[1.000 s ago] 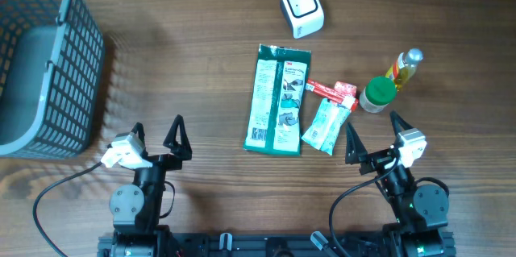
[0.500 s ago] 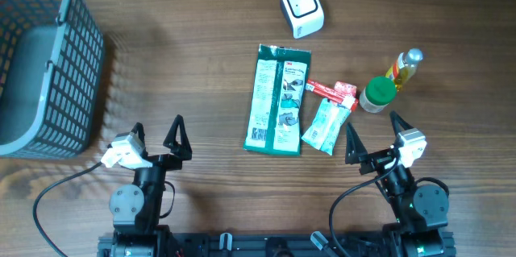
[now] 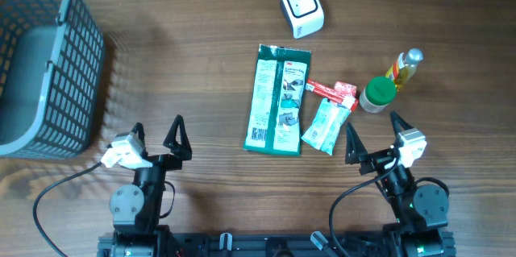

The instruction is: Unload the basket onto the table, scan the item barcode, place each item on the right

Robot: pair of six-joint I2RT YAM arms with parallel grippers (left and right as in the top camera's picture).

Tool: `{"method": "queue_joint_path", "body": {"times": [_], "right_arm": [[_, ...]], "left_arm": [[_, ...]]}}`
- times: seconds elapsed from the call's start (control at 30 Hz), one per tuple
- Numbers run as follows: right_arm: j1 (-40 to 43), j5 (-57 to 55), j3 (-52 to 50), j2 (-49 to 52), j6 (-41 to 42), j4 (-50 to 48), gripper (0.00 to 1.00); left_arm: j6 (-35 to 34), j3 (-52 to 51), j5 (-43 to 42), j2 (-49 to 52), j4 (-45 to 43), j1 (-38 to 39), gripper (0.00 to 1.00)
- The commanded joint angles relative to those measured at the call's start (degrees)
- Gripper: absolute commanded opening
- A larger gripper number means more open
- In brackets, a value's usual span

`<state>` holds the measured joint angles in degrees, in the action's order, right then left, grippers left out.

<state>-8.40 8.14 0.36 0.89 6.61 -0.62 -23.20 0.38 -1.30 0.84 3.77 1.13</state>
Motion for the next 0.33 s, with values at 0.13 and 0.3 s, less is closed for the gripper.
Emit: {"method": "queue_joint_path", "body": {"times": [0.13,0.3], "right_arm": [[0.3,1.2,-0.1,-0.3,1.0,-0.1,1.0],[0.3,1.2,-0.1,-0.3,1.0,-0.1,1.0]], "left_arm": [[0.5,-0.1,0.5,-0.4,0.5,0.2,1.0],[0.5,-0.1,0.5,-0.4,0.5,0.2,1.0]]}}
